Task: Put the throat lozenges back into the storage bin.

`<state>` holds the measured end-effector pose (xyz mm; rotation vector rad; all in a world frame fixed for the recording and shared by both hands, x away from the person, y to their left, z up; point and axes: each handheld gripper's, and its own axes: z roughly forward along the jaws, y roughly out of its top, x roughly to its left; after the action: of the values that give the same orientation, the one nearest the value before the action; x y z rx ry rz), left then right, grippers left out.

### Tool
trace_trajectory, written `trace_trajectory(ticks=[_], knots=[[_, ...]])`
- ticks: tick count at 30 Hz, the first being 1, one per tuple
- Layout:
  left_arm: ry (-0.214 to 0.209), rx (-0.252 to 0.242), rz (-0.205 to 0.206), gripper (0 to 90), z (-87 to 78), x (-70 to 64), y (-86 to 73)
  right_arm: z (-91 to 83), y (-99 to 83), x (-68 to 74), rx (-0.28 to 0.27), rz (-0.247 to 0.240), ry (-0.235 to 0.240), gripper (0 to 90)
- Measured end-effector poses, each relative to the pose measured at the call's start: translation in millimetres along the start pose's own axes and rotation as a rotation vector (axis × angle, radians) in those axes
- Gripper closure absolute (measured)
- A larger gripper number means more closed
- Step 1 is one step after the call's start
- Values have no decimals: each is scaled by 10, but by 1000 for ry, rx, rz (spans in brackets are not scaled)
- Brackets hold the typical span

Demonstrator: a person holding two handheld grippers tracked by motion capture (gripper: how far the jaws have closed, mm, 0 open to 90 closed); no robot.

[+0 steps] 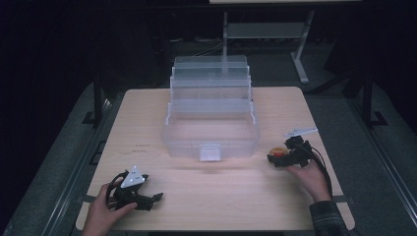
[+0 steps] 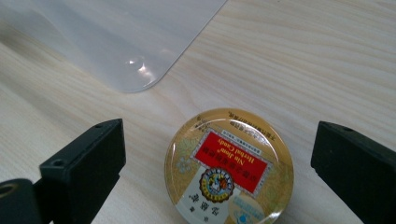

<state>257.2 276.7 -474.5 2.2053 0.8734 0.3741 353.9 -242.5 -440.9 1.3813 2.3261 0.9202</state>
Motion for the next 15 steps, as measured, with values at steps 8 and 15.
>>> trace_trajectory(ticks=[8, 15], knots=[[0, 0, -1, 111, 0, -1, 0, 102, 32, 11, 35, 11, -8, 28], [0, 0, -1, 111, 0, -1, 0, 123, 6, -11, 67, 15, -25, 28]])
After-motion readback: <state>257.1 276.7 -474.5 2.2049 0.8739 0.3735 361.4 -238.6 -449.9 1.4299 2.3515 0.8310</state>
